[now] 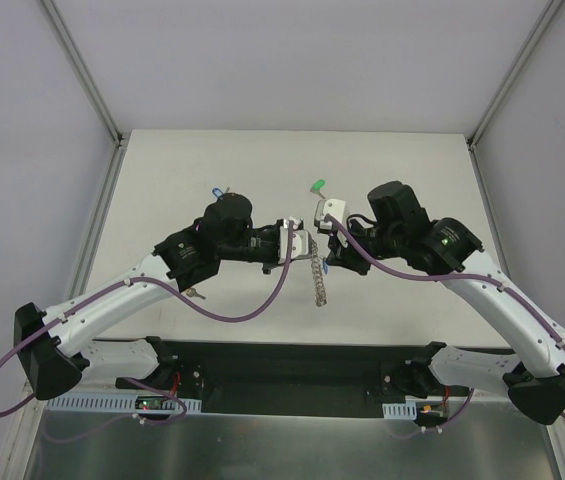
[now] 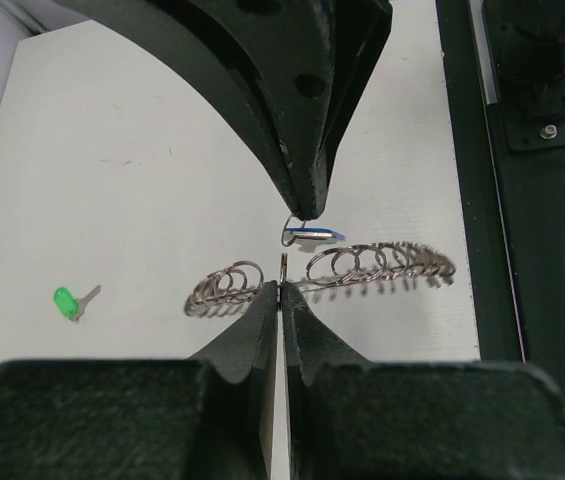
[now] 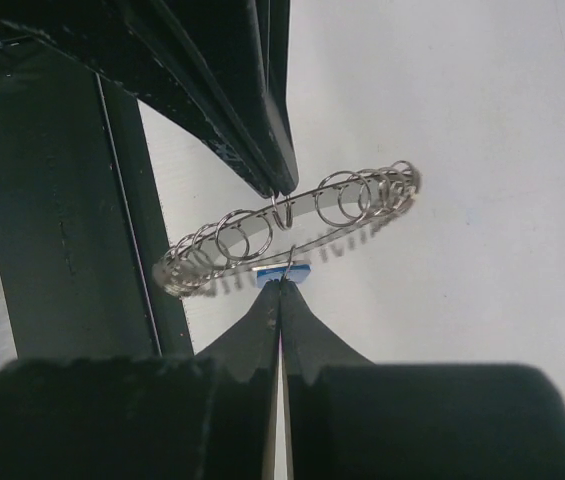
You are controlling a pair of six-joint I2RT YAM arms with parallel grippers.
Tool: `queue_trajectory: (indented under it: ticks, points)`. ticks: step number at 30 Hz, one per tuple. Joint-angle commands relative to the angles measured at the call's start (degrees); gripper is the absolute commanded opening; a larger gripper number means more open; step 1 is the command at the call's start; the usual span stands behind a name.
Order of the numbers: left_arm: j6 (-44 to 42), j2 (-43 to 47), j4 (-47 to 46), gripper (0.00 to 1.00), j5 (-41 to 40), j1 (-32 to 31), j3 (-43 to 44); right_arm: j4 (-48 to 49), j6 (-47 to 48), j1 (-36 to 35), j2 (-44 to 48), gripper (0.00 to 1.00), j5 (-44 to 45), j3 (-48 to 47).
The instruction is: Put the keys on the keyring
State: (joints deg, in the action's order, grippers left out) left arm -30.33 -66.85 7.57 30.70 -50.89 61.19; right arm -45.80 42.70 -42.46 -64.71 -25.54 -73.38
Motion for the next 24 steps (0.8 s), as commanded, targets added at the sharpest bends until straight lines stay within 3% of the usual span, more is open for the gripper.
queue_trajectory:
  ticks: [1,24]
  points:
    - [1.3,0.9,-4.6,0.0,3.8,0.9,-0.2,-0.3,1.2,0.3,0.4,0.01,-1.1,-2.7]
    - [1.9,0.1,-6.3,0.0,6.7,1.3,-0.5,-2.4,2.3,0.3,-0.1,0.01,-3.4,-4.6]
